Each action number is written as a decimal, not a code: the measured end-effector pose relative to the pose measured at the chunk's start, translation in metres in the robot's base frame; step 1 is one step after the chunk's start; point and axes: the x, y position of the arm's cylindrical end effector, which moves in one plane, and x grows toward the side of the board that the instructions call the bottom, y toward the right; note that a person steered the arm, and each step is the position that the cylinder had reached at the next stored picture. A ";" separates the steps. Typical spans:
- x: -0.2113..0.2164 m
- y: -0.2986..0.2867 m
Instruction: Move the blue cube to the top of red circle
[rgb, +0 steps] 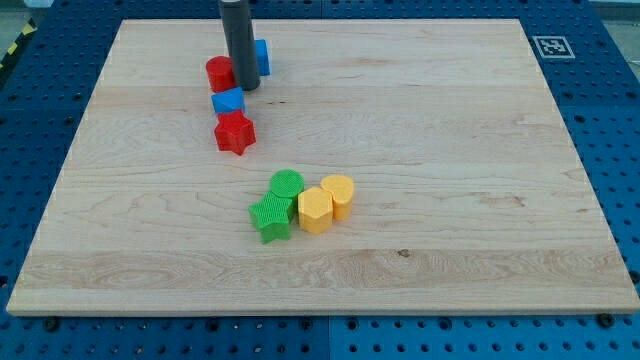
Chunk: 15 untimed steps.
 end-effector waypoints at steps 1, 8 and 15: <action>0.000 0.039; -0.029 0.060; -0.049 0.002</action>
